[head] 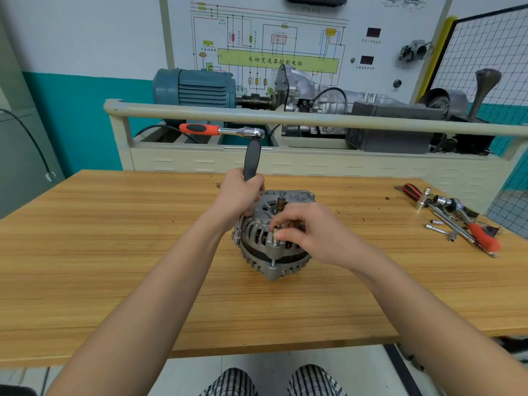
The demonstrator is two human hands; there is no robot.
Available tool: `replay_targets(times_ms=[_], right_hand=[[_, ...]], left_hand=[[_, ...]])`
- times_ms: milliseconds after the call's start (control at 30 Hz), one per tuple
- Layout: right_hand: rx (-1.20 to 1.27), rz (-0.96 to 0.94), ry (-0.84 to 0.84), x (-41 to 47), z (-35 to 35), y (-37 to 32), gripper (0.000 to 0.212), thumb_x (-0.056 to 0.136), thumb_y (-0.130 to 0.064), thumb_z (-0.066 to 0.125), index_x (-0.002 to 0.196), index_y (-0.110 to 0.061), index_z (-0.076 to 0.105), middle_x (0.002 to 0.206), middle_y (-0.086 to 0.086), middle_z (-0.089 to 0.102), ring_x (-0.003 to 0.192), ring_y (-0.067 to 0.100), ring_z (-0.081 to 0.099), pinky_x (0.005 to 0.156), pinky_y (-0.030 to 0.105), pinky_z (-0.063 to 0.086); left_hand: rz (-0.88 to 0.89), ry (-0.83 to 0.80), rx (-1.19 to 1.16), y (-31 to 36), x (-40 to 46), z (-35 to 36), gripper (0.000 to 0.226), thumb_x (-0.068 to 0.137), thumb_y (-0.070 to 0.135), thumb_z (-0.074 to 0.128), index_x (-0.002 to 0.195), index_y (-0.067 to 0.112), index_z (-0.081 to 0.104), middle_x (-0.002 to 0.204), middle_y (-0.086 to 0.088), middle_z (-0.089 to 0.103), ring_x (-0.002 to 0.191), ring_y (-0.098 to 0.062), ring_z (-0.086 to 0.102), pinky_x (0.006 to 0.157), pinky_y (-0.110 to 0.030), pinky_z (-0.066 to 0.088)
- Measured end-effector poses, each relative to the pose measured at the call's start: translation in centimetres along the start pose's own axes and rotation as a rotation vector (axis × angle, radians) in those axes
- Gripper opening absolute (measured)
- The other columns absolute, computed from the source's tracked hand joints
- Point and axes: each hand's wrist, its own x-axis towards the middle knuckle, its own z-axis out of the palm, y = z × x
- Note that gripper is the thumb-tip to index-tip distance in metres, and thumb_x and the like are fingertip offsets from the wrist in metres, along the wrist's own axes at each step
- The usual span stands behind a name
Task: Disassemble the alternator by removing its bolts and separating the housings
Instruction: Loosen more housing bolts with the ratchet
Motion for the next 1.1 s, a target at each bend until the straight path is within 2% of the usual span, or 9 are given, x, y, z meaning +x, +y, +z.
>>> replay_targets(times_ms=[233,400,467,600,700,767,833,933,1100], right_hand=[[0.181,0.031,-0.123,0.5,-2.0,0.3,0.034,0.082,-0.008,0.072,0.113,-0.019,0.066,0.083,-0.01,0.064,0.078,-0.002,0.059,0.08,0.019,0.05],[0.435,0.111,0.268,3.0,-4.9,-0.1,0.021,0.09,-0.024,0.064,0.112,-0.022,0.064,0.097,-0.003,0.07,0.091,0.008,0.065,0.087,0.028,0.053],[0.551,0.127,0.308,4.4,-5.9,-0.9,0.022,0.096,-0.033,0.056,0.104,-0.017,0.068,0.097,0.0,0.072,0.094,0.013,0.068,0.087,0.031,0.054],[0.622,0.246,0.199,5.2,-6.2,-2.1,0.043,0.1,-0.045,0.042,0.104,-0.01,0.067,0.094,0.006,0.074,0.088,0.02,0.071,0.082,0.032,0.057],[0.658,0.327,-0.01,3.6,-4.5,-2.2,0.062,0.099,-0.057,0.027,0.104,-0.008,0.065,0.083,0.007,0.075,0.077,0.019,0.073,0.068,0.027,0.057],[0.725,0.301,-0.076,2.9,-3.0,-2.7,0.067,0.098,-0.057,0.023,0.09,-0.006,0.066,0.067,0.005,0.07,0.06,0.017,0.067,0.053,0.022,0.05],[0.78,0.255,0.004,3.0,-1.9,-3.1,0.061,0.101,-0.054,0.025,0.073,-0.01,0.057,0.049,-0.002,0.051,0.043,0.011,0.046,0.042,0.019,0.035],[0.797,0.131,0.132,3.4,-1.0,-3.6,0.048,0.104,-0.043,0.028,0.062,-0.019,0.034,0.049,-0.008,0.028,0.041,0.007,0.022,0.039,0.018,0.02],[0.526,-0.072,0.338,3.4,-0.1,-3.9,0.047,0.105,-0.025,0.03,0.059,-0.02,0.032,0.051,-0.008,0.028,0.045,0.008,0.025,0.047,0.026,0.024]], left_hand=[[0.035,-0.09,-0.062,2.2,0.2,-0.4,0.021,0.096,0.015,0.047,0.075,0.012,0.047,0.048,0.006,0.034,0.038,-0.009,0.026,0.038,-0.018,0.025],[0.045,-0.207,-0.17,4.1,-0.1,0.2,0.038,0.099,0.029,0.048,0.064,0.019,0.037,0.042,0.01,0.027,0.036,-0.008,0.019,0.036,-0.017,0.019],[0.048,-0.25,-0.229,5.1,-0.3,0.6,0.046,0.099,0.031,0.049,0.058,0.023,0.03,0.043,0.009,0.022,0.036,-0.008,0.016,0.035,-0.016,0.017],[0.043,-0.282,-0.449,6.8,-0.5,0.9,0.049,0.099,0.024,0.047,0.055,0.022,0.026,0.042,0.008,0.02,0.033,-0.006,0.013,0.033,-0.014,0.014],[0.01,-0.333,-0.774,7.9,-0.2,0.0,0.055,0.098,0.025,0.046,0.046,0.022,0.029,0.038,0.009,0.02,0.029,-0.004,0.014,0.031,-0.016,0.011],[-0.02,-0.348,-0.959,8.5,0.1,-0.6,0.057,0.096,0.029,0.046,0.042,0.021,0.03,0.038,0.008,0.019,0.029,-0.004,0.015,0.033,-0.017,0.01],[-0.04,-0.32,-1.068,8.6,0.1,-0.7,0.057,0.095,0.03,0.047,0.042,0.02,0.029,0.038,0.008,0.018,0.03,-0.005,0.015,0.035,-0.018,0.009],[-0.071,-0.259,-1.198,8.2,-0.2,-1.0,0.06,0.098,0.029,0.045,0.041,0.019,0.03,0.037,0.007,0.019,0.029,-0.006,0.016,0.035,-0.018,0.009],[-0.126,-0.22,-1.267,8.6,-0.3,-1.6,0.062,0.1,0.032,0.046,0.041,0.018,0.03,0.037,0.007,0.019,0.027,-0.006,0.015,0.032,-0.017,0.009]])
